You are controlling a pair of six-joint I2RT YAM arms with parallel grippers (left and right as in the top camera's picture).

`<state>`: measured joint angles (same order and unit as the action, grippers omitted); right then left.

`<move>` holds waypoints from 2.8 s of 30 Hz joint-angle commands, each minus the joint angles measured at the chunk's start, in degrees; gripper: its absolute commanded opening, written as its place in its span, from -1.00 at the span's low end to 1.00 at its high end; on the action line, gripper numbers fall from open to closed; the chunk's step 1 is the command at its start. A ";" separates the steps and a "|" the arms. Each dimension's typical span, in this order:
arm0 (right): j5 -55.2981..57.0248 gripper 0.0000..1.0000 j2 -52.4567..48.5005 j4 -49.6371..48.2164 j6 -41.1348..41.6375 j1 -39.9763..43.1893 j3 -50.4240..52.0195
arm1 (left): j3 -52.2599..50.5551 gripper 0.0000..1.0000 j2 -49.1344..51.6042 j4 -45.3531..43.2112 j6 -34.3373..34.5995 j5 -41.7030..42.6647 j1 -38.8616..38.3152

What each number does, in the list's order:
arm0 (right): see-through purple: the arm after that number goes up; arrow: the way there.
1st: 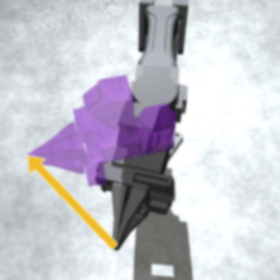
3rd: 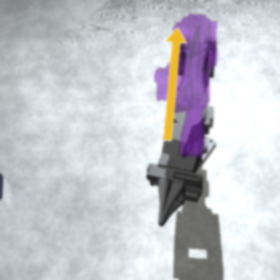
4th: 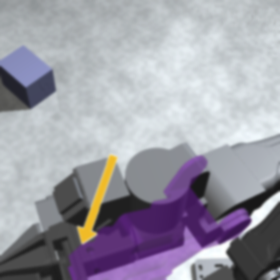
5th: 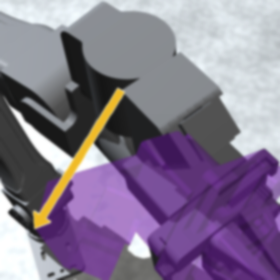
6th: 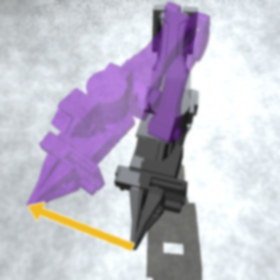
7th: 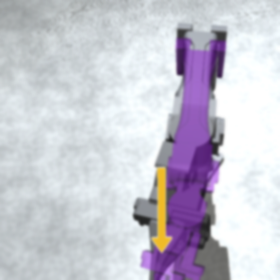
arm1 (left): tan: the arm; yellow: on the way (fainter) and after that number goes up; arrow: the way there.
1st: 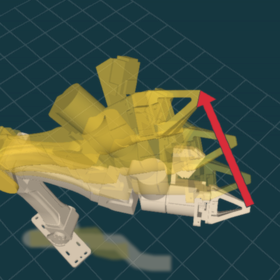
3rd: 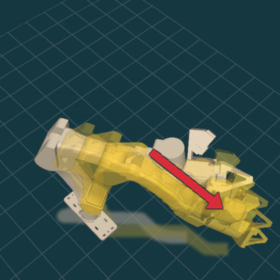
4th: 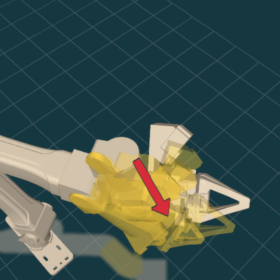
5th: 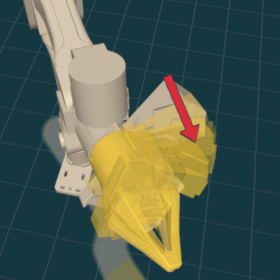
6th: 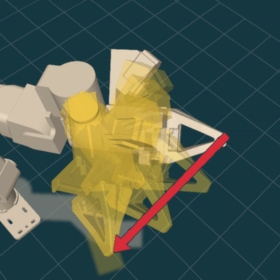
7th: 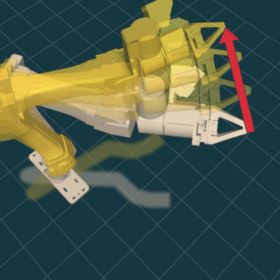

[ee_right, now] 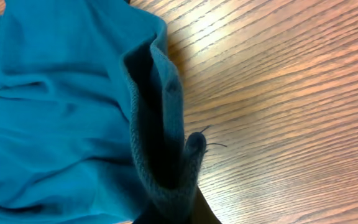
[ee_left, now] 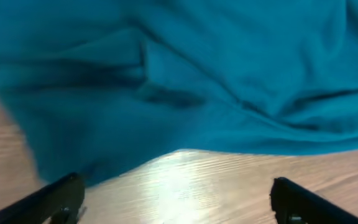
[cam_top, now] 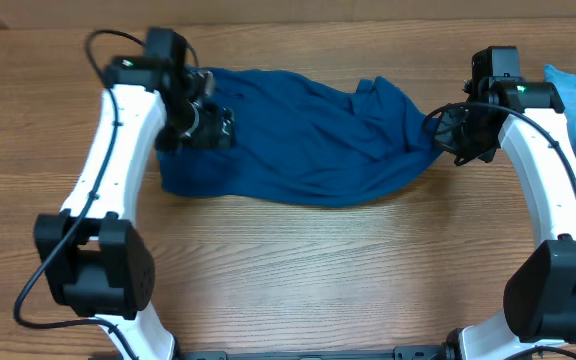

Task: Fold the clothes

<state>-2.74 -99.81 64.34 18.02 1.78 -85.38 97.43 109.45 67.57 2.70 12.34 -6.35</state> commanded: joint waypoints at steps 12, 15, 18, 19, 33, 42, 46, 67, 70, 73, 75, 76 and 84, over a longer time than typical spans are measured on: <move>-0.63 -0.92 0.26 -0.09 0.26 -0.22 -0.24 | -6.51 0.81 10.40 -19.32 -5.16 1.66 -1.66; -0.59 -0.92 0.26 0.04 0.24 -0.22 -0.24 | -6.51 0.82 11.78 -20.00 -5.33 2.78 -1.66; -0.59 -0.92 0.26 0.04 0.24 -0.22 -0.24 | -6.54 0.72 12.90 -19.39 -5.31 5.62 -1.68; -0.59 -0.92 0.26 0.02 0.24 -0.22 -0.24 | -6.54 0.68 13.16 -19.34 -5.27 5.81 -1.68; -0.57 -0.92 0.26 0.11 0.22 -0.22 -0.24 | -4.02 -0.92 12.81 -12.85 -3.52 4.39 -0.46; 0.24 -0.92 0.28 -0.68 -0.85 -0.22 -0.24 | 12.74 -0.92 5.44 1.73 -2.49 0.57 2.80; 0.26 -0.92 0.28 -0.81 -0.87 -0.22 -0.24 | 17.09 -0.92 0.66 2.71 -2.60 0.55 2.91; 0.92 -0.92 9.03 -3.76 -1.95 -0.20 -0.24 | 22.36 -0.92 -15.15 3.63 -0.33 -2.23 2.97; 0.83 -0.92 9.77 -8.39 -1.90 -0.22 -0.24 | 22.80 -0.92 -16.81 3.78 -0.35 -2.60 2.97; -3.52 -0.92 9.75 -10.80 -1.88 -0.22 -0.24 | 22.80 -0.92 -17.49 4.59 -0.35 -4.07 2.97; -6.25 -0.92 9.77 -9.60 -1.46 -0.22 -0.24 | 22.80 -0.92 -17.53 5.38 -0.35 -5.03 2.97; -6.84 -0.92 9.77 -7.63 -0.87 -0.22 -0.24 | 22.80 -0.92 -17.57 5.99 -0.35 -5.55 2.97; -5.73 -0.92 10.82 3.65 -0.39 -0.22 -0.24 | 22.86 -0.92 -19.71 10.38 -0.37 -12.87 2.97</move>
<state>-8.08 -91.66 65.82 17.30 1.76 -85.34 119.31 92.14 77.80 1.54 4.34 -3.38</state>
